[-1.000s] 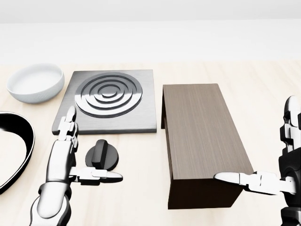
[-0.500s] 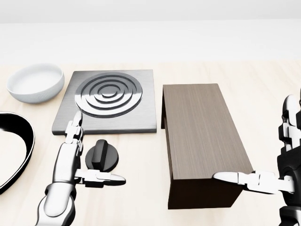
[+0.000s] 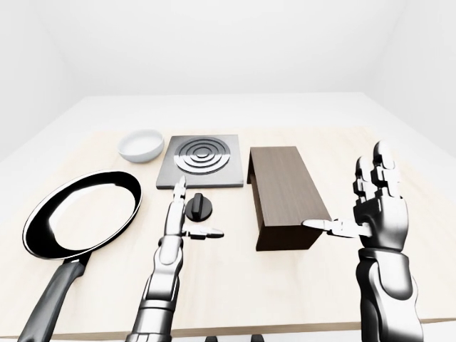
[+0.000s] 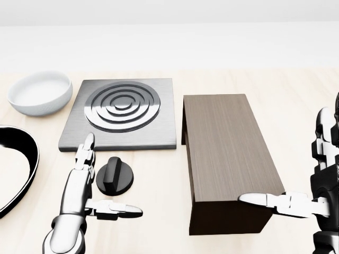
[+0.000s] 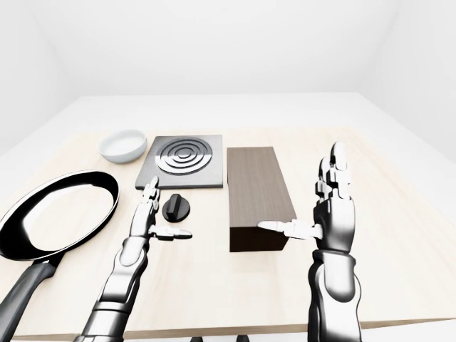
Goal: Turn on the stove.
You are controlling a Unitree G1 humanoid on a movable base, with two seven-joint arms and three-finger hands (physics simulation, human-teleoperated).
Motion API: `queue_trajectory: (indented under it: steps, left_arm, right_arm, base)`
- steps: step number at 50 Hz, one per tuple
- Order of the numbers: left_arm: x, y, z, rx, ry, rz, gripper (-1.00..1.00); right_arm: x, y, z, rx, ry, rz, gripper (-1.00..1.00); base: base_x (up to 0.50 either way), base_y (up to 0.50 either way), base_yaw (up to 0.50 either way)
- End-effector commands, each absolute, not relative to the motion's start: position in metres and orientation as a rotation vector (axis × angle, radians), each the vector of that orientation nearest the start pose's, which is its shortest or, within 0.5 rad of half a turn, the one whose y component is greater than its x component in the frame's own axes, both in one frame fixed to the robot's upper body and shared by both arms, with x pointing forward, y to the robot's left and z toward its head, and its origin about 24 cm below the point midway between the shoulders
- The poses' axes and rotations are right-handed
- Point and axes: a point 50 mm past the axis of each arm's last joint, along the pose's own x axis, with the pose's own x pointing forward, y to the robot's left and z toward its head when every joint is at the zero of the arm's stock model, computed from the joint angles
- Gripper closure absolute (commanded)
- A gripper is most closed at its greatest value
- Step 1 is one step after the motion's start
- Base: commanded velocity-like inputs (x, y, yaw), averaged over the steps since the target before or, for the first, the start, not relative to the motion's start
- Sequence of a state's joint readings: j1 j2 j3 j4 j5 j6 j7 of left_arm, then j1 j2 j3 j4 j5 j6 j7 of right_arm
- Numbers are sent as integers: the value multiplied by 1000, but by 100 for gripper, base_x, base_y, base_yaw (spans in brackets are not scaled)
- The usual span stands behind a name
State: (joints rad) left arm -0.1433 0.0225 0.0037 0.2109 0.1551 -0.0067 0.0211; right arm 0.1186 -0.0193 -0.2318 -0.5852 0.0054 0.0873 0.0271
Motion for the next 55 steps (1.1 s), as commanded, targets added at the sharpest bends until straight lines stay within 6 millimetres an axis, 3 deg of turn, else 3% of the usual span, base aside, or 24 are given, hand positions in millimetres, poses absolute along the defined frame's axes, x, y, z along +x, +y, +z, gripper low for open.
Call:
queue_trajectory:
  steps: [1, 55]
  left_arm:
    - [274, 142, 28, 182, 63, -29, -100]
    - [258, 134, 9, 192, 95, -61, -100]
  right_arm:
    - [209, -205, 137, -87, -358, -210, -100]
    - [207, -204, 140, -89, -372, -210, -100]
  base:
    - [0, 0, 0]
    - [0, 0, 0]
